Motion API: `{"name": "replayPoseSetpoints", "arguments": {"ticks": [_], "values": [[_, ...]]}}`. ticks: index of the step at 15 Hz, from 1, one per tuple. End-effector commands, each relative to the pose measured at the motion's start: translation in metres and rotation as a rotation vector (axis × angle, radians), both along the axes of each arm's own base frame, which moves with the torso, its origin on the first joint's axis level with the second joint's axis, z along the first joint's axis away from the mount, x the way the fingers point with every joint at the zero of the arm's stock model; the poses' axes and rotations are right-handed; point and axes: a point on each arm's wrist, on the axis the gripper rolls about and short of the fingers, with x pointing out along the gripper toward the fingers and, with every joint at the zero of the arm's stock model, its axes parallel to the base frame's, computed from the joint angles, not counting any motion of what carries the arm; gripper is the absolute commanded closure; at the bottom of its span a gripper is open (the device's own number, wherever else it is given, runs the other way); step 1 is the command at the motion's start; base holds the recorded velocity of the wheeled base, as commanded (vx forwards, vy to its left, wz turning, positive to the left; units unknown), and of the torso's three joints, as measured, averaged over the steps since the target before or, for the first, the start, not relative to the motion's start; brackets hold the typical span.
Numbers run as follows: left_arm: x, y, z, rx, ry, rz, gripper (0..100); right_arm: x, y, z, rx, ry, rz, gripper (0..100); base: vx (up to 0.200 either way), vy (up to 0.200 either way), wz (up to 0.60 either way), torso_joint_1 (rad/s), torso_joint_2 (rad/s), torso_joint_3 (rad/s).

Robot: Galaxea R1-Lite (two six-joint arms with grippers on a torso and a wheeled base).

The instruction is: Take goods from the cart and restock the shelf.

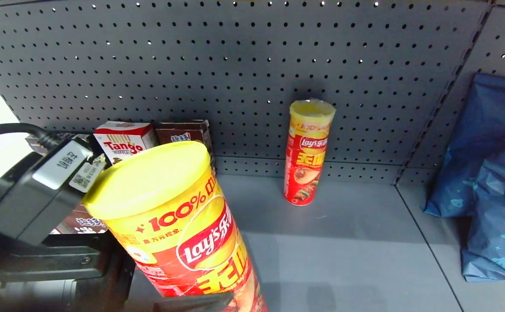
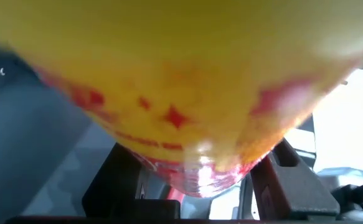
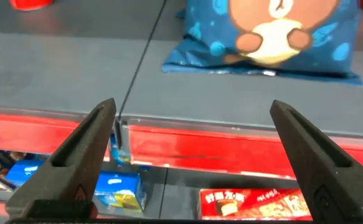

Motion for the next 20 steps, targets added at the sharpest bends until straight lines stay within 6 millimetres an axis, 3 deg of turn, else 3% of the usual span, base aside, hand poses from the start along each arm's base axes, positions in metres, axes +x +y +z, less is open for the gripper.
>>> {"name": "replayPoseSetpoints", "arguments": {"ticks": [1, 3, 20], "values": [[0.0005, 0.0002, -0.0005, 0.000, 0.000, 0.004, 100, 0.0001, 0.0000, 0.0000, 0.000, 0.002, 0.000, 0, 0.000, 0.000, 0.00, 0.000, 0.00, 0.000], [0.0009, 0.0002, -0.0007, 0.001, 0.001, 0.005, 100, 0.0001, 0.0000, 0.0000, 0.000, 0.002, 0.000, 0, 0.000, 0.000, -0.60, 0.002, 0.00, 0.002], [-0.0020, 0.0092, -0.0062, 0.010, 0.009, 0.049, 100, 0.0001, 0.0000, 0.0000, 0.000, 0.002, 0.000, 0, 0.000, 0.000, -0.04, 0.000, 0.00, 0.000]]}}
